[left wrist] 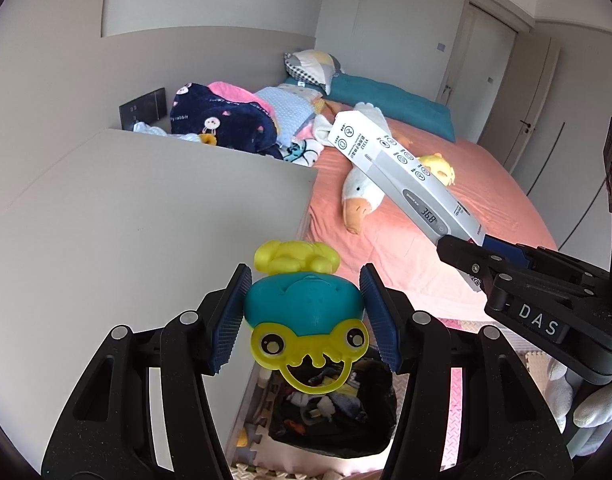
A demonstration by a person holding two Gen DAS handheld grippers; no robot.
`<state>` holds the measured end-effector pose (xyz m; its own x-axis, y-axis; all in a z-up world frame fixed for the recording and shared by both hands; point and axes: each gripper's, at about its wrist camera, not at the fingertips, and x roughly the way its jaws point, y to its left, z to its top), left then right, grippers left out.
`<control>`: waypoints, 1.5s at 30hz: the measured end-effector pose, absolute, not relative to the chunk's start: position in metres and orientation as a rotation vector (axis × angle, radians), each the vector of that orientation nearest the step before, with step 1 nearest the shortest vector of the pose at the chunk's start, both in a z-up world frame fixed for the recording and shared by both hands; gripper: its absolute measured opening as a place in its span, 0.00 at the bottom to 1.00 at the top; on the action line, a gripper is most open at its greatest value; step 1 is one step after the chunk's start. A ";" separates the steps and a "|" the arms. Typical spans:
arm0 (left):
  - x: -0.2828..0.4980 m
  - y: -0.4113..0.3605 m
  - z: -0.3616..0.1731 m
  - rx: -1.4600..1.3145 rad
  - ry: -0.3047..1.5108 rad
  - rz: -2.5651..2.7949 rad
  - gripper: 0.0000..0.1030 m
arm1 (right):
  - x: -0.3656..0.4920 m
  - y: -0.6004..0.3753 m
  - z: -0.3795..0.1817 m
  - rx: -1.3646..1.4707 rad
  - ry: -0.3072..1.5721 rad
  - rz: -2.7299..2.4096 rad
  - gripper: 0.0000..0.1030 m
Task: Collect trash
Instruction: 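Carry the frog toy and white box over the black bin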
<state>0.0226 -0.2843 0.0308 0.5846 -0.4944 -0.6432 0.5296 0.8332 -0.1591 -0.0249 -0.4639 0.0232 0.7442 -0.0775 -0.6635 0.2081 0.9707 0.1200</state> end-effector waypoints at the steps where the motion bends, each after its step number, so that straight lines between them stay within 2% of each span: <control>1: 0.019 -0.286 0.031 0.055 0.733 -0.603 0.54 | -0.028 -0.466 0.023 0.198 0.715 -0.162 0.32; 45: -0.046 -0.348 0.021 0.163 0.740 -0.793 0.54 | -0.161 -0.528 0.003 0.445 0.605 -0.466 0.33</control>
<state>-0.0465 -0.3482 0.0208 0.4681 -0.5888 -0.6589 0.6977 0.7039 -0.1333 -0.1612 -0.5283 0.0030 0.7268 -0.2819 -0.6263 0.5339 0.8055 0.2571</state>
